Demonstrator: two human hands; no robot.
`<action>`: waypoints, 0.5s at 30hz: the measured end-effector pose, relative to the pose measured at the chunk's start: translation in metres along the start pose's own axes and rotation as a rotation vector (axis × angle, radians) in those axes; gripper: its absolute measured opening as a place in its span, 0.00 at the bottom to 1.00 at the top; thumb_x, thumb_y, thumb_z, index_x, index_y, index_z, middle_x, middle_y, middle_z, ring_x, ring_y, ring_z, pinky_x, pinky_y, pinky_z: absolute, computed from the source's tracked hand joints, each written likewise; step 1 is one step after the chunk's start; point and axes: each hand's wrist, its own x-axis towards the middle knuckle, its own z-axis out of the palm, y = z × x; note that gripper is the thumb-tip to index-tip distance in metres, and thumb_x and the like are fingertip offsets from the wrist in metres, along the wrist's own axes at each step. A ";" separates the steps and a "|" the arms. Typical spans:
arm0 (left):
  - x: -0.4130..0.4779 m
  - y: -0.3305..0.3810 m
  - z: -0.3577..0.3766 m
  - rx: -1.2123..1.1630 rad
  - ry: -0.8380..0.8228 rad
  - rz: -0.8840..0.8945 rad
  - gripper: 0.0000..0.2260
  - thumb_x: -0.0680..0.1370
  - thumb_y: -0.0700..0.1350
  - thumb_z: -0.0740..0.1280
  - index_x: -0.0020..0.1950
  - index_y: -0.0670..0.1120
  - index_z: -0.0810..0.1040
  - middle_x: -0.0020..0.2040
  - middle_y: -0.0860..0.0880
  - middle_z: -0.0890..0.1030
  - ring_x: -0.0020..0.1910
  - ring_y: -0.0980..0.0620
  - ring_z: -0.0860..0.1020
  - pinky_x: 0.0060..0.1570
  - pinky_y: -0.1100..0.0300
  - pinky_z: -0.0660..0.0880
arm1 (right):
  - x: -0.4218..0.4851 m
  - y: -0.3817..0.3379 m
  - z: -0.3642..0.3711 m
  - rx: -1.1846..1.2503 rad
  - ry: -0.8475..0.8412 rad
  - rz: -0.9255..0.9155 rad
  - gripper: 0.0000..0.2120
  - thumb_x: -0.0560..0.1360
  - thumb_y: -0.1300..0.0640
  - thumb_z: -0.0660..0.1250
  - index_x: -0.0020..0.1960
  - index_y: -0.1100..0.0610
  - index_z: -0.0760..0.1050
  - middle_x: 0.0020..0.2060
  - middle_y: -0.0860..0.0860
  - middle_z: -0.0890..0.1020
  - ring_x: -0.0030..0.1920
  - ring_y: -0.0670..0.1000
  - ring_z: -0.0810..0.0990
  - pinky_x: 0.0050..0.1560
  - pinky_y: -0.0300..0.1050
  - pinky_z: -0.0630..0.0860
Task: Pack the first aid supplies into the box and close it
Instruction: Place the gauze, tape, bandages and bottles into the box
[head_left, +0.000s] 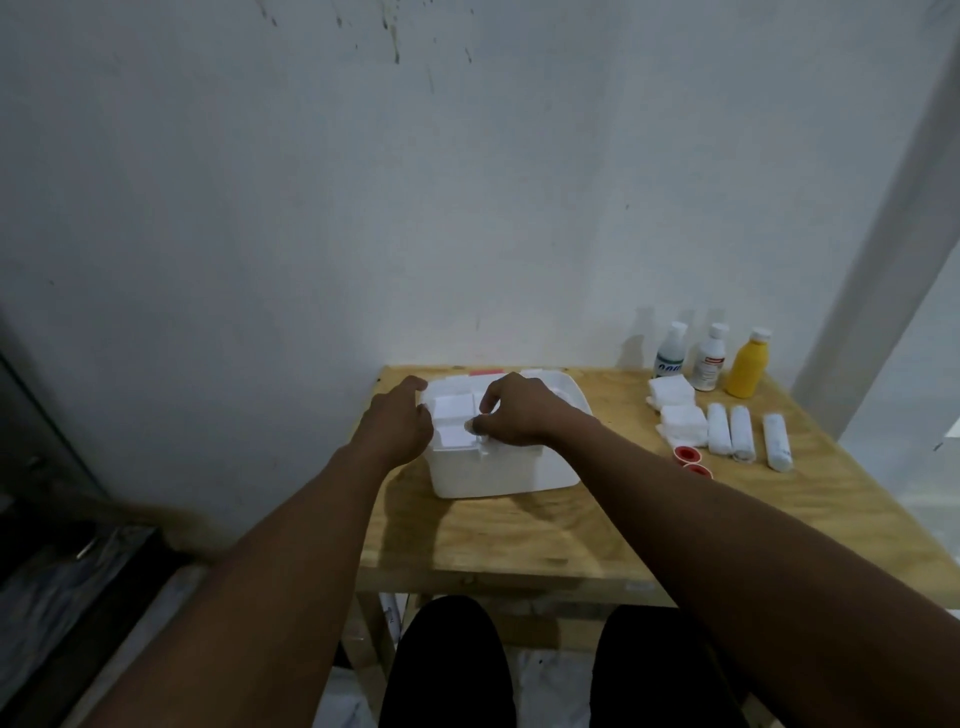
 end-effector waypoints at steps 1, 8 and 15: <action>-0.001 -0.001 0.001 -0.005 0.007 0.001 0.19 0.83 0.44 0.61 0.75 0.47 0.68 0.64 0.40 0.80 0.56 0.41 0.80 0.56 0.50 0.79 | 0.000 0.001 0.000 0.006 0.007 0.003 0.17 0.77 0.50 0.67 0.56 0.63 0.81 0.56 0.58 0.82 0.57 0.57 0.79 0.56 0.49 0.75; -0.002 0.002 0.000 -0.013 0.016 -0.011 0.19 0.83 0.43 0.61 0.74 0.47 0.68 0.64 0.40 0.80 0.57 0.40 0.80 0.56 0.49 0.79 | 0.001 0.008 -0.001 0.036 0.021 0.006 0.14 0.77 0.57 0.64 0.59 0.61 0.80 0.61 0.57 0.80 0.60 0.58 0.77 0.58 0.48 0.74; 0.007 0.004 0.001 0.041 -0.012 0.000 0.20 0.83 0.45 0.61 0.75 0.46 0.68 0.64 0.39 0.80 0.59 0.39 0.78 0.60 0.48 0.76 | 0.001 0.038 -0.022 0.145 0.172 0.035 0.16 0.77 0.51 0.66 0.61 0.57 0.77 0.65 0.55 0.76 0.65 0.57 0.74 0.61 0.47 0.71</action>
